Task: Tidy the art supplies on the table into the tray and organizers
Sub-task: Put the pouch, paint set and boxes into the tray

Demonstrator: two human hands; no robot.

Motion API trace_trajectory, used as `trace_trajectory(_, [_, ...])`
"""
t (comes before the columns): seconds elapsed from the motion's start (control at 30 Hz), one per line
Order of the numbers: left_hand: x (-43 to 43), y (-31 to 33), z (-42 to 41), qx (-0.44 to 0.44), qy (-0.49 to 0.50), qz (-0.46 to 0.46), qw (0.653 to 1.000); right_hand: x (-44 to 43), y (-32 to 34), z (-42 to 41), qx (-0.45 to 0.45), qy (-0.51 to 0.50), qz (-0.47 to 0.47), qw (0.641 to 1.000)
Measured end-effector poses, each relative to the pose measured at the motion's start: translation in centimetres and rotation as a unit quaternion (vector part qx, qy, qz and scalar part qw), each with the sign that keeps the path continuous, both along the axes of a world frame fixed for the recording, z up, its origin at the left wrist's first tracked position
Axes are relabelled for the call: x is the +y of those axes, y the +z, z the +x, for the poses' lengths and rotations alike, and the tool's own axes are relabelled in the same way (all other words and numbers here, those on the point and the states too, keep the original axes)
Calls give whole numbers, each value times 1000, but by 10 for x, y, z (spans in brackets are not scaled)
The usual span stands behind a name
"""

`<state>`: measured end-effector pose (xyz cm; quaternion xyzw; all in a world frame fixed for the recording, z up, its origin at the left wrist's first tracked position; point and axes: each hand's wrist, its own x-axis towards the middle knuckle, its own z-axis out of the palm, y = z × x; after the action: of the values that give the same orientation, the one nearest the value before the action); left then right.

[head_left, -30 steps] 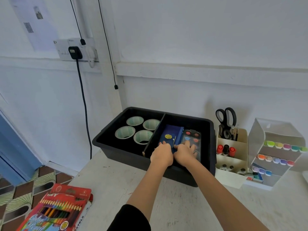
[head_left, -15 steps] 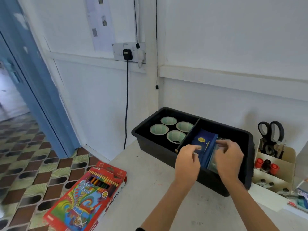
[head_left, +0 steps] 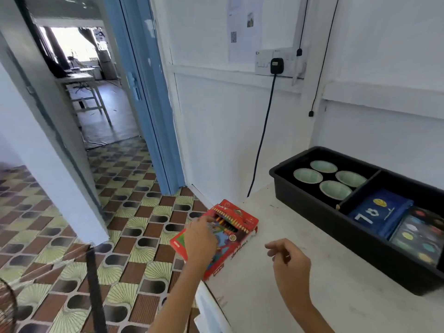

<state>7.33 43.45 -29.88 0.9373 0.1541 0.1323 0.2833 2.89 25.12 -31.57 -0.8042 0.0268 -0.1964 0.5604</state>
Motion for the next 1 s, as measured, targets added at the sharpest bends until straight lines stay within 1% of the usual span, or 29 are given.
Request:
trace_trajectory(0.07, [22,-3,-3,69,-2,61,996,15,-2,3,46,9,13,999])
trace_trajectory(0.13, [36,-5,-5,110,3,73,991,27,-4,6,79,14,20,997])
trace_trajectory(0.17, [42,-6,-6,120,6,60,991,32,-5,8,95,16,20,995])
trace_trajectory(0.27, [56,-9,-11,109,-7,-24,994,46,-9,10,139,8,4,990])
trace_trajectory(0.33, [67,-8,-16,123,-15,-96,988,55,-12,12,157,-13,-2,988])
trace_trajectory(0.47, [90,-4,-26,153,-25,-230,961,72,-14,16,211,-57,-27,975])
trace_trajectory(0.57, [104,-6,-35,177,-32,-306,935,83,-12,19,229,-41,-87,969])
trace_trajectory(0.63, [111,-7,-43,174,-5,-344,923,91,-11,20,245,-41,-126,961])
trace_trajectory(0.7, [117,-6,-51,157,14,-381,911,99,-9,19,270,-51,-186,943])
trace_trajectory(0.77, [121,-4,-59,135,27,-410,902,108,-5,16,284,-61,-242,926])
trace_trajectory(0.83, [125,-4,-66,102,41,-426,898,117,-3,14,296,-72,-277,911])
trace_trajectory(0.9, [128,-4,-70,76,53,-437,895,125,-3,15,310,-84,-290,901])
trace_trajectory(1.0, [132,-6,-74,47,62,-455,887,132,0,21,342,-108,-255,898])
